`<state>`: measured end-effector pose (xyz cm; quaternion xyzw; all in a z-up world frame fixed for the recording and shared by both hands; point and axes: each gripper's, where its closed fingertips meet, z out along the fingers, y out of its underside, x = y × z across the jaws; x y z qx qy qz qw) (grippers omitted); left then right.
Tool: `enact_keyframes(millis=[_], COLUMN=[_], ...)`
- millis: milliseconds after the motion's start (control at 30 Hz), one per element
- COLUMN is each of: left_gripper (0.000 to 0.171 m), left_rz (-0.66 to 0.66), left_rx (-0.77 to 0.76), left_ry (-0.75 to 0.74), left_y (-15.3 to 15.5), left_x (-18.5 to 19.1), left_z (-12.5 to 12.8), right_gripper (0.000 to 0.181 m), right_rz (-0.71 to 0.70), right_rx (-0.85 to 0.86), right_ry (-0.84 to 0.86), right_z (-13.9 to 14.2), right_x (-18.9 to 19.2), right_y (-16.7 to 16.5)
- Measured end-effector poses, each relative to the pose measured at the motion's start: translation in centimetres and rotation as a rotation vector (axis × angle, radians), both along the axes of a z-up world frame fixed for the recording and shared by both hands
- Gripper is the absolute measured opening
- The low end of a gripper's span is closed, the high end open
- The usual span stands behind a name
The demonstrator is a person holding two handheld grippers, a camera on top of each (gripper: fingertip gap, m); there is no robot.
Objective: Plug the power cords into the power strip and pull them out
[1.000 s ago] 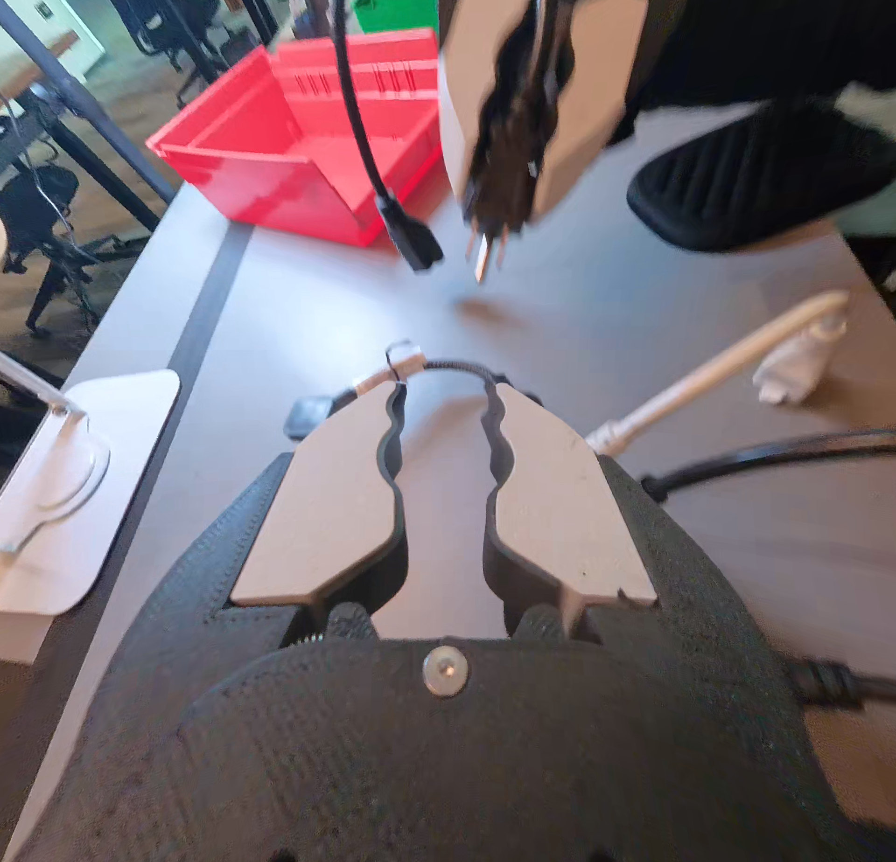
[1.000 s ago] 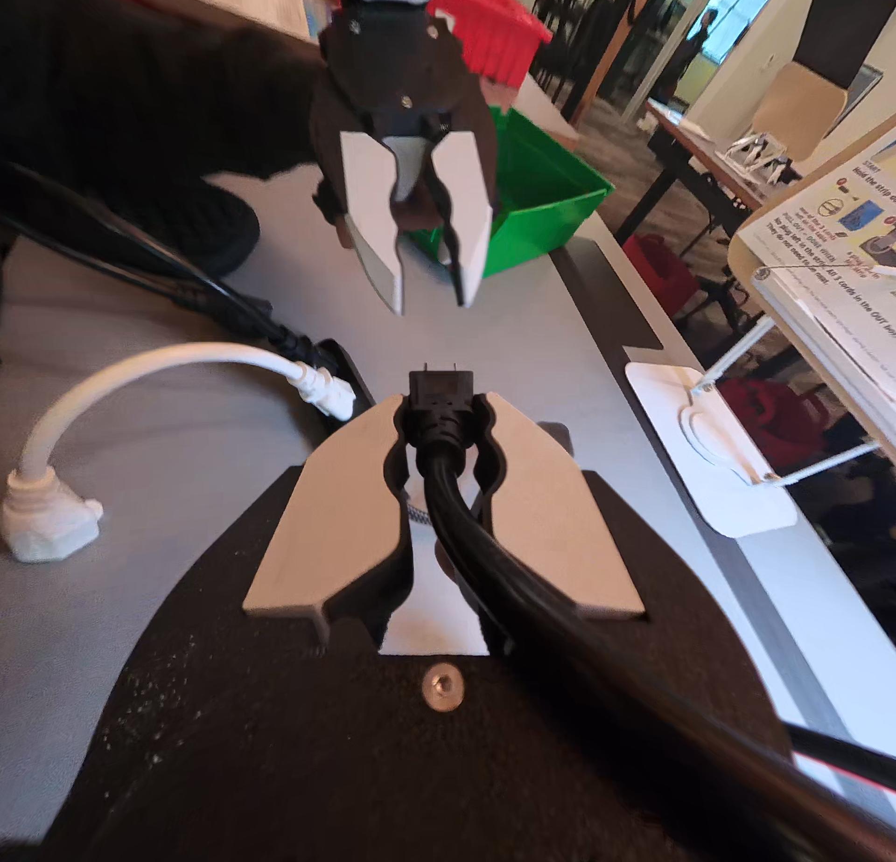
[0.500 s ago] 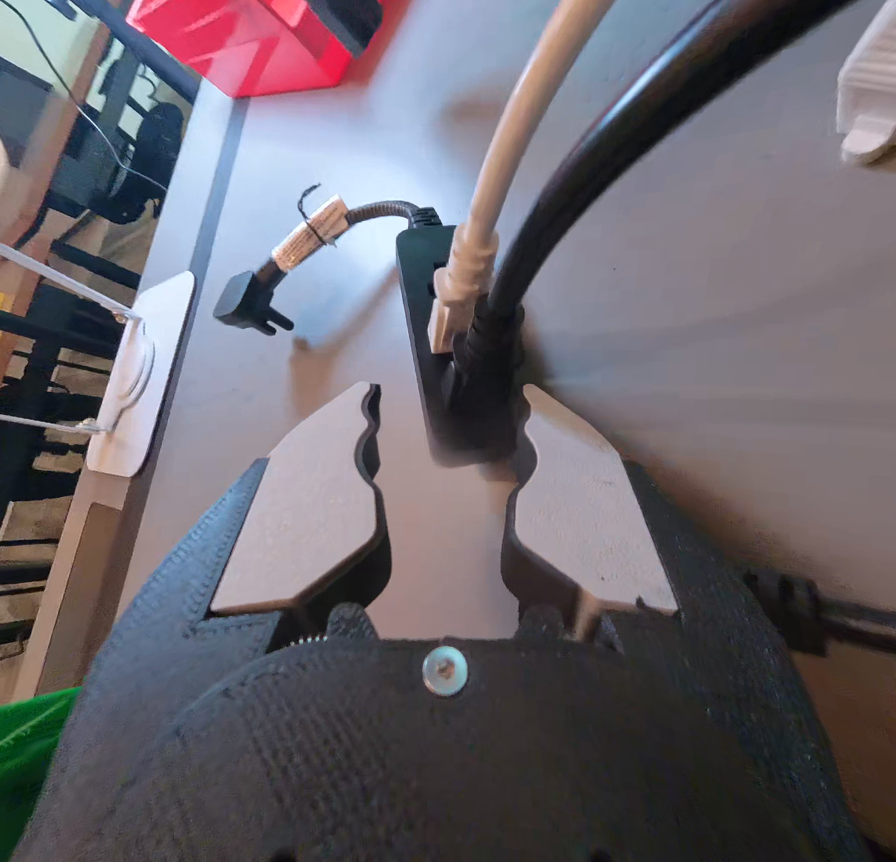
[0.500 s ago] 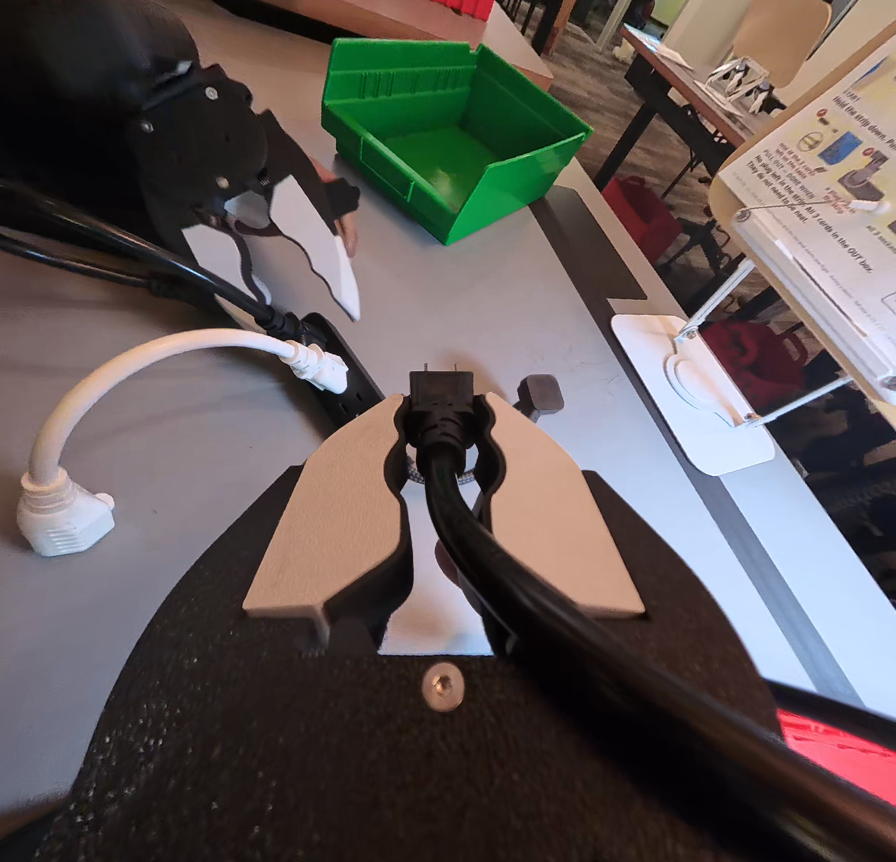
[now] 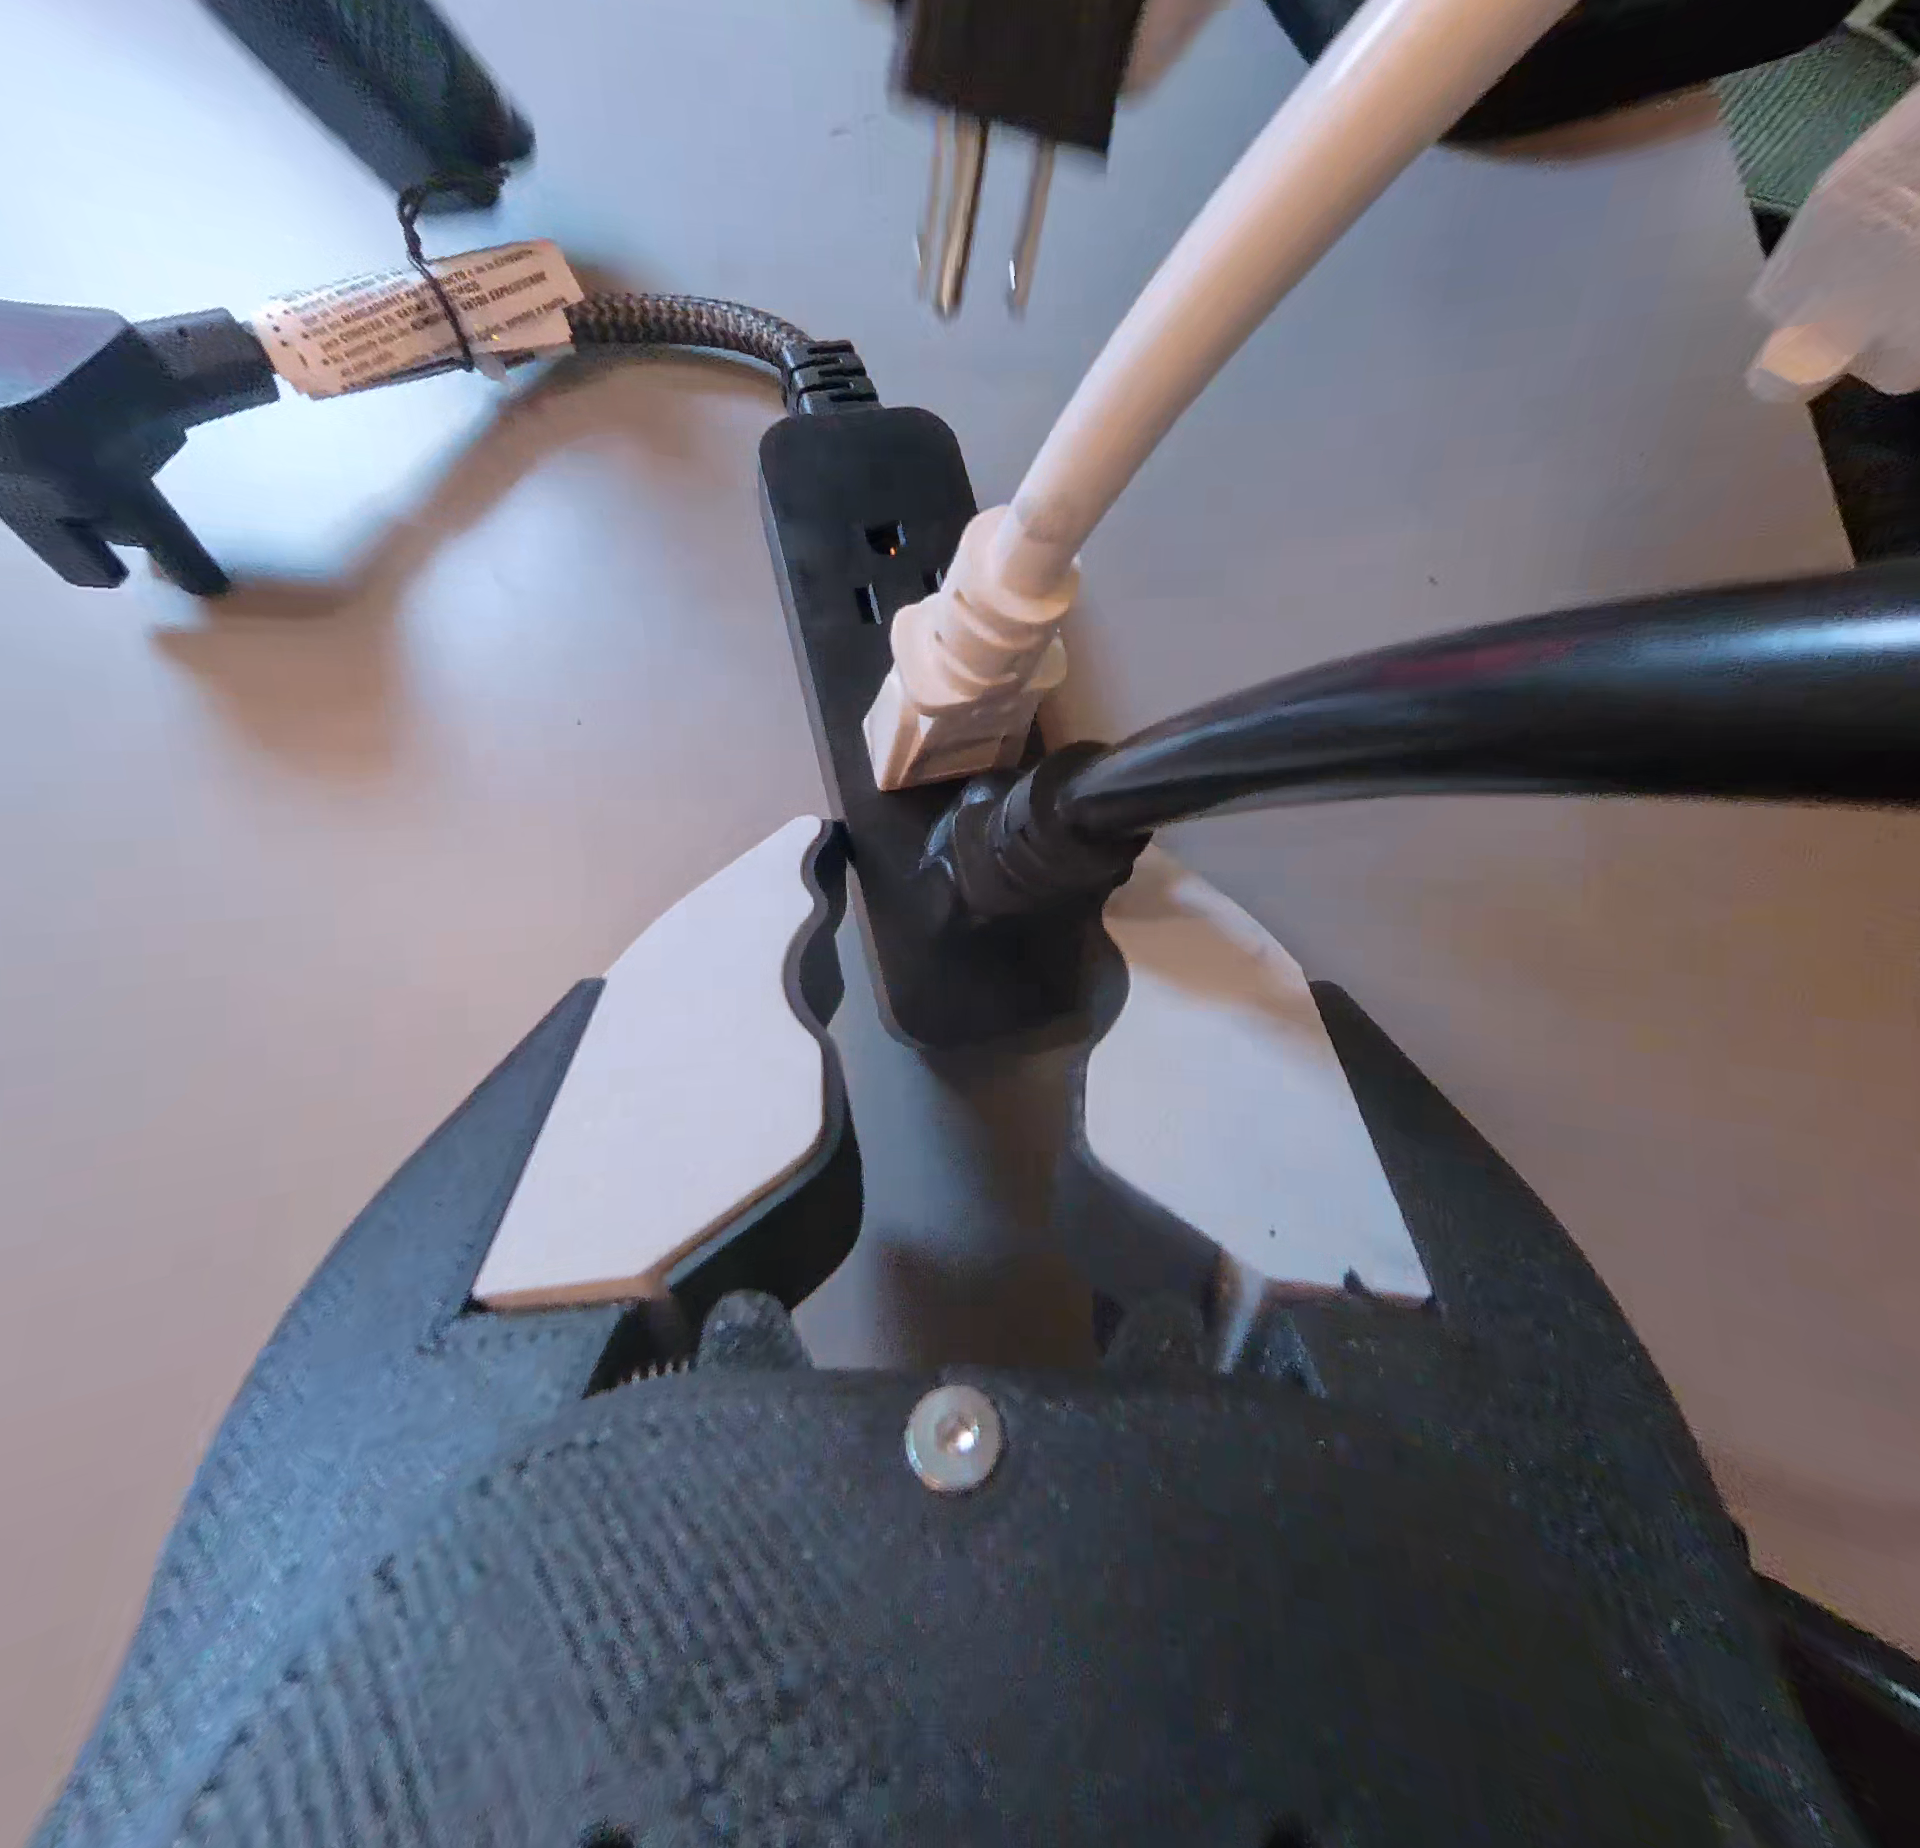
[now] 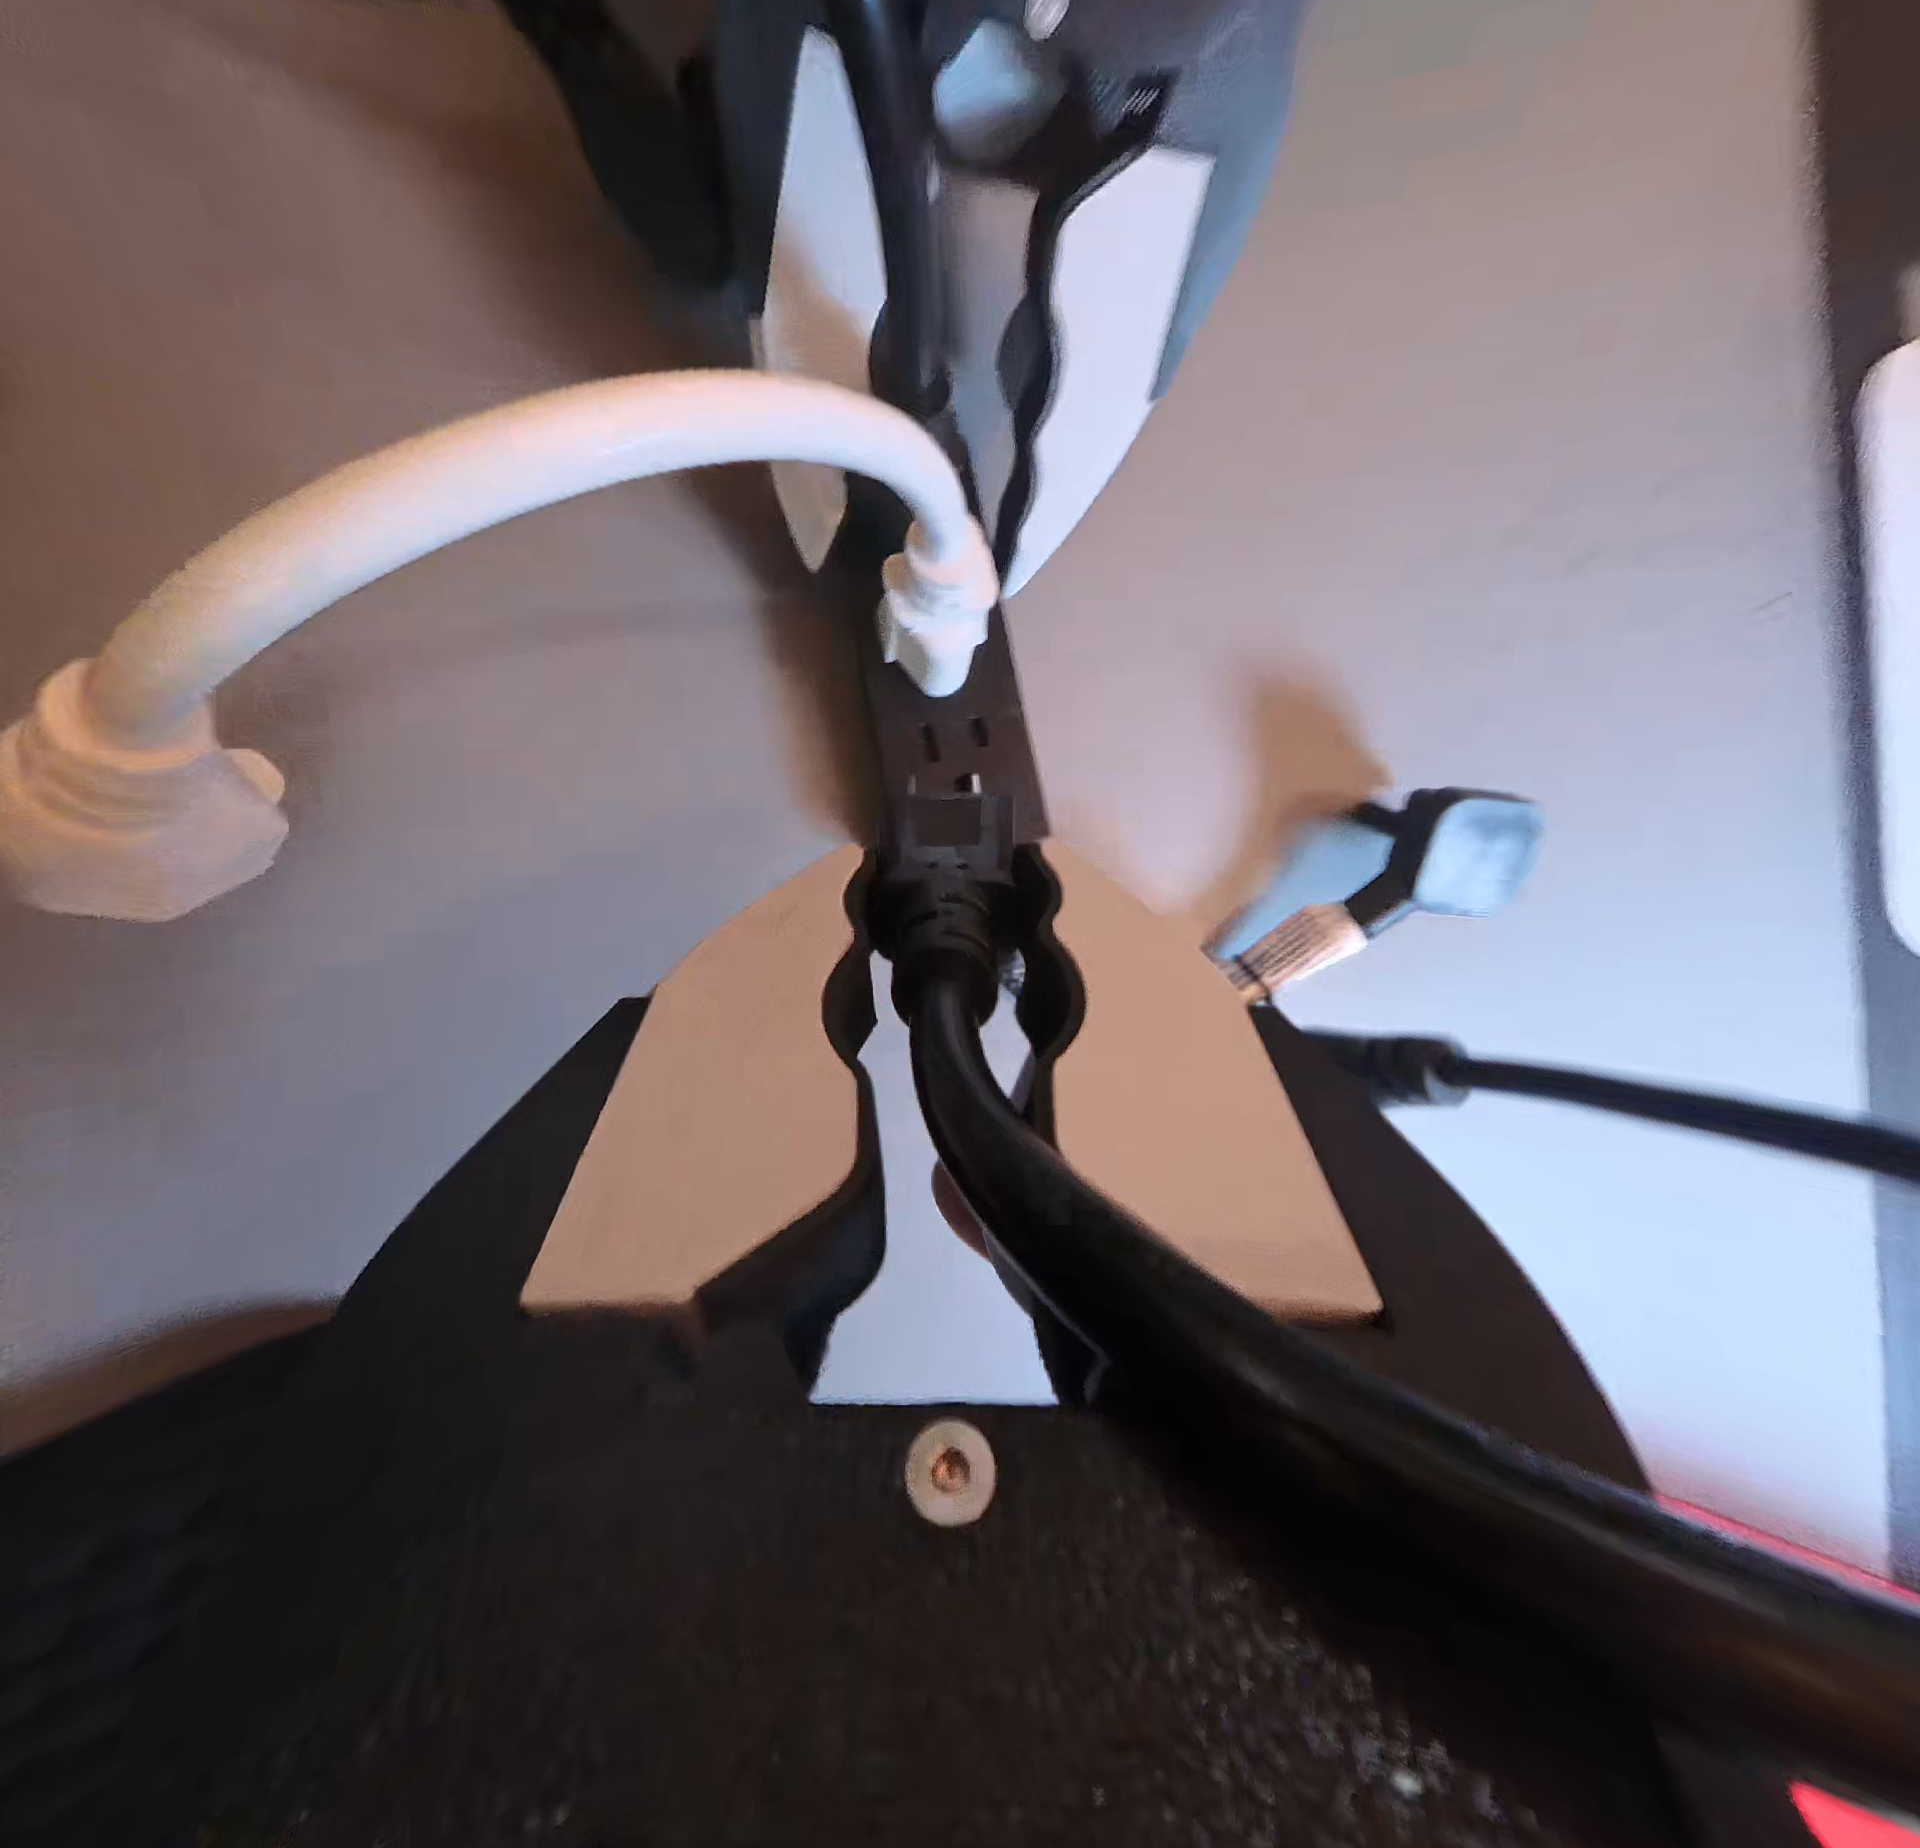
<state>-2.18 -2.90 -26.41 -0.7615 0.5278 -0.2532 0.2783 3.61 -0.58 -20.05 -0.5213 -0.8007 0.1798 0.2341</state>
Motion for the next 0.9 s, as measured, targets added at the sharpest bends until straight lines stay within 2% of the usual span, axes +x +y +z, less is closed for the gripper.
enact_keyframes(millis=[133,433,567,600,667,900], left_gripper=[0.043,0.043,0.043,0.043,0.043,0.043], left_rz=[-0.041,-0.055,-0.058,-0.059,-0.062,-0.038], left_rx=[-0.041,-0.068,-0.072,-0.070,-0.080,-0.056], left_ry=[-0.030,-0.071,-0.101,-0.108,-0.125,-0.161], left_y=[0.3,0.5,0.5,0.5,0.3,0.4], left_x=[0.3,0.1,0.0,0.0,0.0,-0.1], left_z=[-0.1,-0.2,-0.2,-0.2,-0.2,-0.1], right_gripper=[0.026,0.027,0.029,0.021,0.026,0.026], right_rz=[0.009,0.083,0.088,0.099,0.071,0.036], right_rx=[-0.026,-0.075,-0.016,-0.030,-0.057,0.002], right_ry=[-0.175,-0.441,-0.515,-0.494,-0.523,-0.510], right_z=[-2.2,-3.0,-3.4,-3.8,-3.9,-4.1], right_x=[-0.8,-2.8,-2.7,-3.0,-2.7,-3.1], right_y=[0.3,0.4,0.8,0.4,0.4,0.2])
